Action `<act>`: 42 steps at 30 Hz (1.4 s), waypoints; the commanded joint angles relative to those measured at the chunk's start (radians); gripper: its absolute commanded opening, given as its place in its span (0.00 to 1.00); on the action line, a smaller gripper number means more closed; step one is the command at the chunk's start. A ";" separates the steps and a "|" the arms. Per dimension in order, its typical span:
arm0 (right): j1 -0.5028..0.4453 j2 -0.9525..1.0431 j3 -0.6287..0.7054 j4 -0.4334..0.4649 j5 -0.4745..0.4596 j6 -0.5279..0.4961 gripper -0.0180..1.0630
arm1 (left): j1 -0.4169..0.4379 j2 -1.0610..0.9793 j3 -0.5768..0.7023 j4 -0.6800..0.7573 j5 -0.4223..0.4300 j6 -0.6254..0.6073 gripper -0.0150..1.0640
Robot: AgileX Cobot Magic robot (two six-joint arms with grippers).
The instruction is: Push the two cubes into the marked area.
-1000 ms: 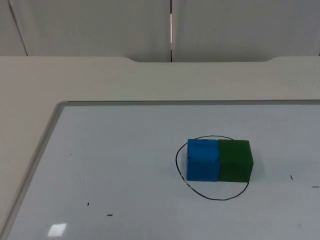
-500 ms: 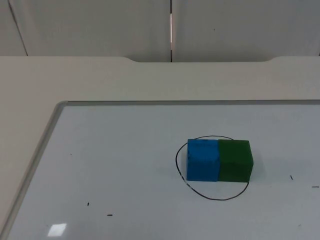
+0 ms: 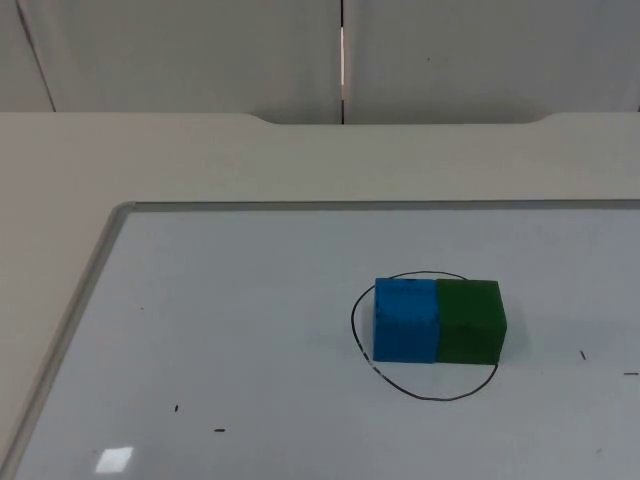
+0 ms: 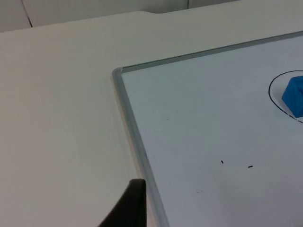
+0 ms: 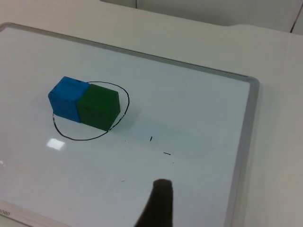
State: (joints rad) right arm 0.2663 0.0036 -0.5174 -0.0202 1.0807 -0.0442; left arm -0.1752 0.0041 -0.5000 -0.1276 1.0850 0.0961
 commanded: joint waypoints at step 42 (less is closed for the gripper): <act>0.000 -0.004 0.002 -0.005 -0.002 0.055 0.99 | 0.003 -0.004 0.005 0.004 -0.011 -0.008 0.99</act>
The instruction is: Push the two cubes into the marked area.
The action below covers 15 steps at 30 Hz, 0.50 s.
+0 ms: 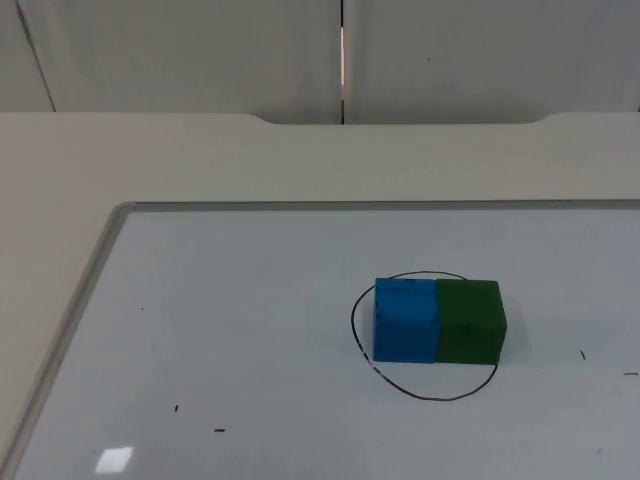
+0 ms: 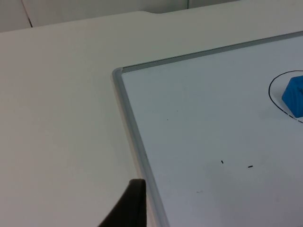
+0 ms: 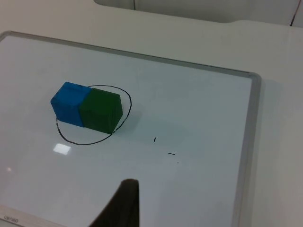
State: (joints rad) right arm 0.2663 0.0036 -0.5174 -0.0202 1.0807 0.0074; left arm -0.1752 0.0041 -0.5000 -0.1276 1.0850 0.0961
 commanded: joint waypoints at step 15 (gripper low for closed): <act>0.000 -0.004 0.002 -0.001 -0.002 0.003 0.99 | 0.003 -0.004 0.005 0.004 -0.011 -0.008 0.99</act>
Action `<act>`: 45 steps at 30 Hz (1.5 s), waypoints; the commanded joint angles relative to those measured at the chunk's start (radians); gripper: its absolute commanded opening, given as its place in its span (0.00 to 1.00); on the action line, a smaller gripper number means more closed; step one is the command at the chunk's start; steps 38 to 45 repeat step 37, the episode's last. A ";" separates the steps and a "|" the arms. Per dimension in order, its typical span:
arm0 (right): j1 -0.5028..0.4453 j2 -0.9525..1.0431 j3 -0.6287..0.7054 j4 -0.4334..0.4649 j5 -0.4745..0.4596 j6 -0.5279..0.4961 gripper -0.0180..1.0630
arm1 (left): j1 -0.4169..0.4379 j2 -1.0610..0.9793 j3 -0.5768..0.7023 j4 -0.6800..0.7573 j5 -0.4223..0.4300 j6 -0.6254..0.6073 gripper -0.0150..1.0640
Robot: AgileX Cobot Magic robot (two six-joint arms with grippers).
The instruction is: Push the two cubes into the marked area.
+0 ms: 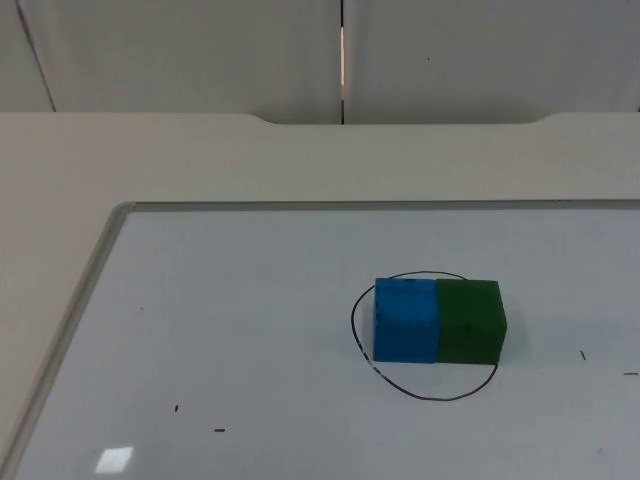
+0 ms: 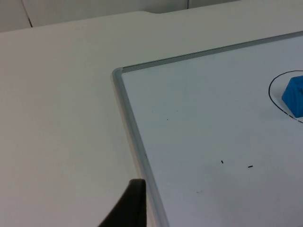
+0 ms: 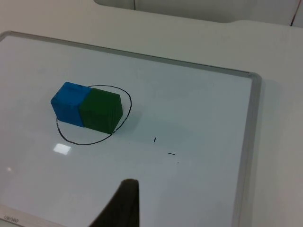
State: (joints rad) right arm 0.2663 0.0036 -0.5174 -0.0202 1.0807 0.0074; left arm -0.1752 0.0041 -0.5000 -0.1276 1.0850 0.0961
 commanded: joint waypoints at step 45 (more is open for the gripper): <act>-0.204 -0.004 0.002 0.002 -0.002 0.003 0.99 | 0.166 -0.004 0.005 0.006 -0.011 -0.008 0.99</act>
